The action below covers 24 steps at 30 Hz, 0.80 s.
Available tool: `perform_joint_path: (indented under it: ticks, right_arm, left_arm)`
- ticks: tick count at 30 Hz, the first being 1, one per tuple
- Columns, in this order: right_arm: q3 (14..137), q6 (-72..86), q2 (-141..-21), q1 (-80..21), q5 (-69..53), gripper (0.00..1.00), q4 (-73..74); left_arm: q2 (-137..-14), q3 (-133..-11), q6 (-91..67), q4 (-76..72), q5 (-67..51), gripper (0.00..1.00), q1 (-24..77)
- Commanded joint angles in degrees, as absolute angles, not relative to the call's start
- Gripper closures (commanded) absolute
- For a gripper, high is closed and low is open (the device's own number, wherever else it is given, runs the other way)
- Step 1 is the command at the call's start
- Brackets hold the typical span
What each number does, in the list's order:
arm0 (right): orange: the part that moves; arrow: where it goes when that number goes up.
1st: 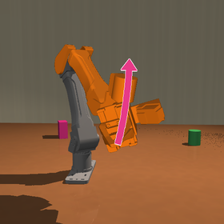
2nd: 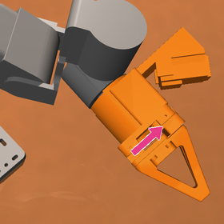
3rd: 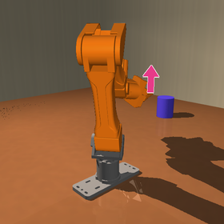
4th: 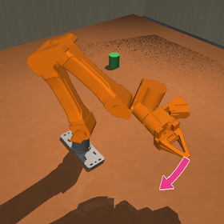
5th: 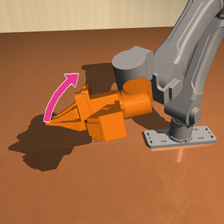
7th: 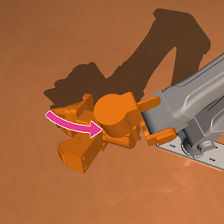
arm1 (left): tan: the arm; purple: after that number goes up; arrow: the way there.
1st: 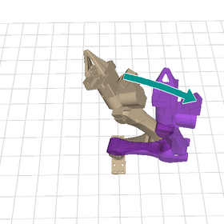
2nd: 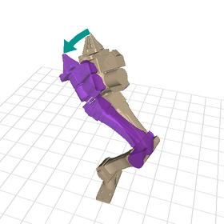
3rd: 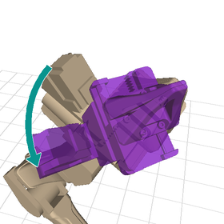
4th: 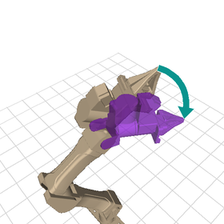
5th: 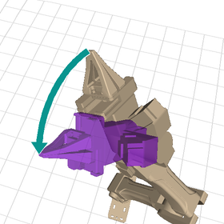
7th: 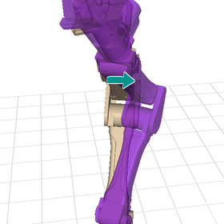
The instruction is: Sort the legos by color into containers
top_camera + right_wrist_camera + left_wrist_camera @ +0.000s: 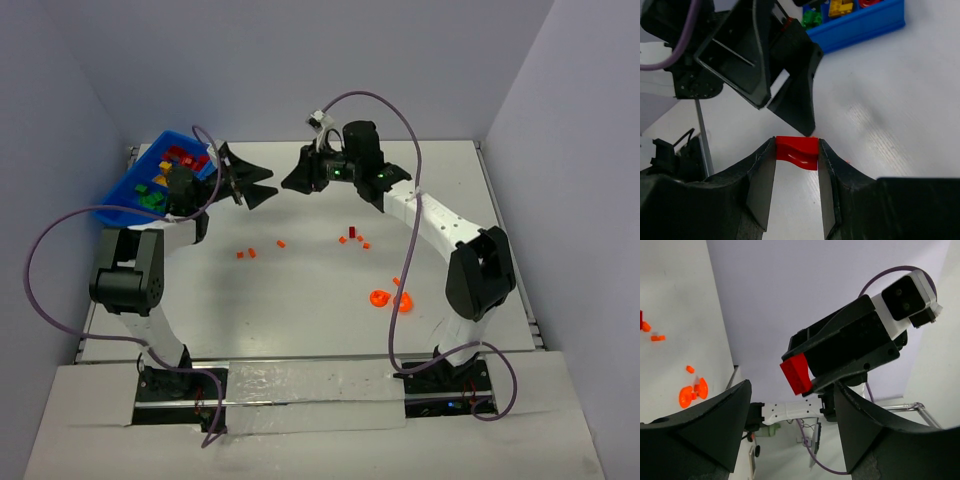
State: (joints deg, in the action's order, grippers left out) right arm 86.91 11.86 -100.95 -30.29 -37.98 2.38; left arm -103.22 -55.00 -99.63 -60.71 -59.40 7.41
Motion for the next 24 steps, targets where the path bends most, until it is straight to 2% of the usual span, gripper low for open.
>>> perform_joint_path:
  ticks: [1,8,14,18,24]
  right_arm:
    - [88.3,12.9,-99.8,-32.7,-38.2,0.61,-2.8]
    - [88.2,11.7,-100.2,-33.7,-37.6,0.61,-2.6]
    - [86.5,7.7,-99.8,-34.3,-37.2,0.61,-3.1]
    - [85.6,5.3,-99.7,-34.4,-37.7,0.61,-3.7]
    - [84.2,2.6,-99.5,-34.4,-39.5,0.61,-3.8]
  left_arm:
    - [-103.8,-55.2,-105.5,-65.6,-57.7,0.25,8.4]
    - [-103.8,-54.7,-108.5,-66.5,-58.2,0.26,9.5]
    - [-103.5,-54.0,-110.3,-67.0,-59.5,0.36,10.8]
    - [-103.5,-53.7,-110.5,-67.1,-61.4,0.48,10.9]
    - [-102.7,-52.3,-110.8,-68.6,-62.6,0.49,11.0]
